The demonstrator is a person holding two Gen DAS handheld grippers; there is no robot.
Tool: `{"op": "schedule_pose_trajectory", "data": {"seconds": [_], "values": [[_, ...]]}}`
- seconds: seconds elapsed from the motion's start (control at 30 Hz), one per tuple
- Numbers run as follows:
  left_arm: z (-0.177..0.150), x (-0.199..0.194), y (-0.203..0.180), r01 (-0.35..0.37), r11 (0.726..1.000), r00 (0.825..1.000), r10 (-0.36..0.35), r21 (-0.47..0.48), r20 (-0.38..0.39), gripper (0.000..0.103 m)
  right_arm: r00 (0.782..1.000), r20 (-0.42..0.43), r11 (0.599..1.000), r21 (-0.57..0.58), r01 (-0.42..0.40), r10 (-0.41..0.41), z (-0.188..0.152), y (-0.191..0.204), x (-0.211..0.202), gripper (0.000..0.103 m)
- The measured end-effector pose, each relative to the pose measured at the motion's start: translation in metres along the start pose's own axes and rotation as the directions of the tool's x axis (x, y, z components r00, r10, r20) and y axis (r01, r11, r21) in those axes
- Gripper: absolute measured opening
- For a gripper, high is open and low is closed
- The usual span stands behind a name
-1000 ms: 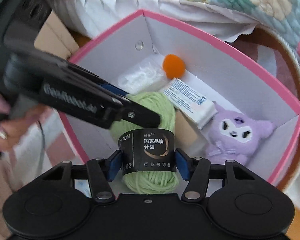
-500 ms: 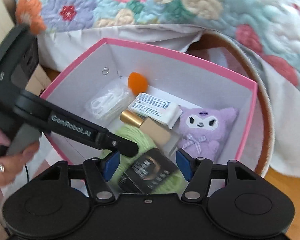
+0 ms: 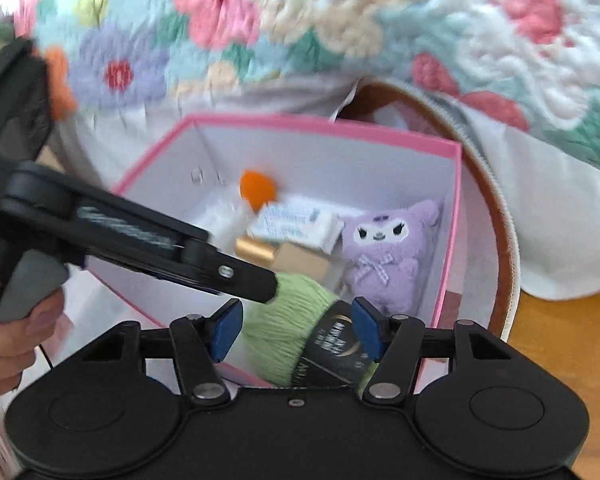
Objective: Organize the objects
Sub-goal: 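Open the left gripper to release the yarn ball and withdraw, then move the left gripper down to the white wet-wipes pack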
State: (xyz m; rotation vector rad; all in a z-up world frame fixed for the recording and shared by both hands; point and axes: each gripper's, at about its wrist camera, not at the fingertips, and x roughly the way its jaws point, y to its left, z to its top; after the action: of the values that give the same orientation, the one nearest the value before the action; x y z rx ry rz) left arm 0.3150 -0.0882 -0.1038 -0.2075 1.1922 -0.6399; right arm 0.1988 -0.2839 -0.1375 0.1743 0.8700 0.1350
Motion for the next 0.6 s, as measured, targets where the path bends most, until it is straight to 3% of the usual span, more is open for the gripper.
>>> {"op": "schedule_pose_trajectory", "data": {"seconds": [0.1,0.2,0.3,0.6], "values": [[-0.009,-0.027,-0.003,-0.056,0.998,0.998,0.056,0.030,0.014,0.062,0.998,0.056,0.996,0.087,-0.003,-0.002,-0.014,0.004,-0.017,0.070],[-0.018,-0.048,-0.003,-0.104,0.994,0.995,0.104,0.036,-0.009,0.063,0.999,0.029,0.992,0.123,-0.018,0.015,-0.023,0.011,-0.023,0.071],[-0.017,-0.068,-0.007,-0.147,0.988,0.989,0.148,0.050,0.000,0.063,0.999,0.037,0.993,0.116,-0.037,0.033,-0.015,0.021,-0.042,0.071],[-0.034,-0.148,-0.015,-0.180,0.983,0.983,0.177,0.042,0.056,0.068,0.995,0.083,0.998,0.023,-0.056,0.054,0.009,0.070,-0.121,0.074]]}}
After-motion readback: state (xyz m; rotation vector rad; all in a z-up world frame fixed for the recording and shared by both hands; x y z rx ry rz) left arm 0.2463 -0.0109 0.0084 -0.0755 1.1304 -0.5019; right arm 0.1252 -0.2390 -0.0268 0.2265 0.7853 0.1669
